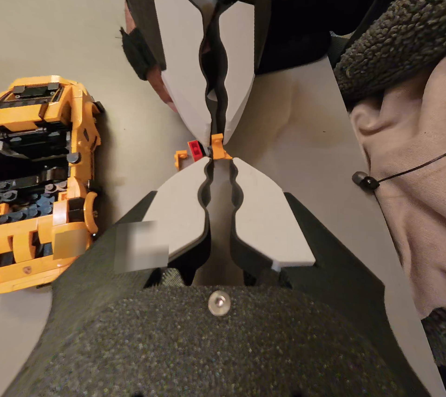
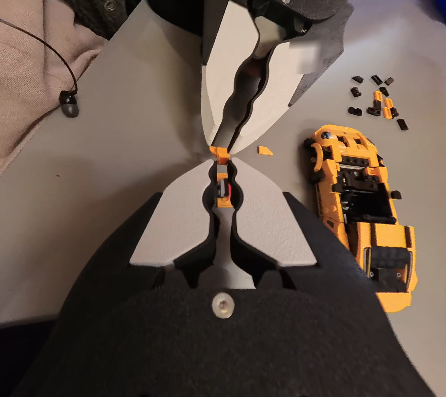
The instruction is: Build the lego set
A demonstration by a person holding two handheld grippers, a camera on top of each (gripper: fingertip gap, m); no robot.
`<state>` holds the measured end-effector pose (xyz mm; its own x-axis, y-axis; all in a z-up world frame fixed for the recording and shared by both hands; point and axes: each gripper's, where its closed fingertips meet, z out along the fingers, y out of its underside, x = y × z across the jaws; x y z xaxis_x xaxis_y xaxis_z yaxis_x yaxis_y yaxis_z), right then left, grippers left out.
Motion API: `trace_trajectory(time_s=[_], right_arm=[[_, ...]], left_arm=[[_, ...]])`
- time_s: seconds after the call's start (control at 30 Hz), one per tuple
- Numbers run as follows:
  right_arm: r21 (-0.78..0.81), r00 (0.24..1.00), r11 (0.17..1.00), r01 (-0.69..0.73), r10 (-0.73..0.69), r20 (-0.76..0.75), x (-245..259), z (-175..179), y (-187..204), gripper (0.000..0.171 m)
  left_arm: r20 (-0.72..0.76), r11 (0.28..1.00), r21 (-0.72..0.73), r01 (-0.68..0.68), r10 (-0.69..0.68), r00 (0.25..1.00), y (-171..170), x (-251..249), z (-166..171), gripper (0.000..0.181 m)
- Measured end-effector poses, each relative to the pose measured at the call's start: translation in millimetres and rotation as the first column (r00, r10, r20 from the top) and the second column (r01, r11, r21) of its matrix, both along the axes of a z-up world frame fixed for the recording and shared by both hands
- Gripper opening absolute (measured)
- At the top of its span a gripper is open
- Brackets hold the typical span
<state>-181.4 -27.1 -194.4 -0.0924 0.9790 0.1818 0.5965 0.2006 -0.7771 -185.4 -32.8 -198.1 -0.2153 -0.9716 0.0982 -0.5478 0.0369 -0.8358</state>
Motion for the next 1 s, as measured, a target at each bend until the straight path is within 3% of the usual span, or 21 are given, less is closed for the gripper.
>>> trace_trajectory(time_s=[0.4, 0.77, 1.0], right_arm=[[0.008, 1.0, 1.0, -0.005, 0.005, 0.004, -3.8, -4.2, -1.7, 0.008], [-0.083, 0.976, 0.996, -0.044, 0.025, -0.218, -4.4, 30.6, -8.0, 0.007], [-0.075, 0.966, 0.996, -0.046, 0.025, -0.257, -7.1, 38.2, -9.3, 0.007]], left_arm=[[0.001, 1.0, 0.013, 0.005, -0.005, 1.0, -1.6, 2.7, -1.8, 0.013], [0.189, 0.996, 0.062, 0.063, -0.073, 0.979, -8.5, 0.9, 31.1, 0.014], [0.213, 0.996, 0.068, 0.065, -0.078, 0.974, -10.0, 0.1, 37.3, 0.014]])
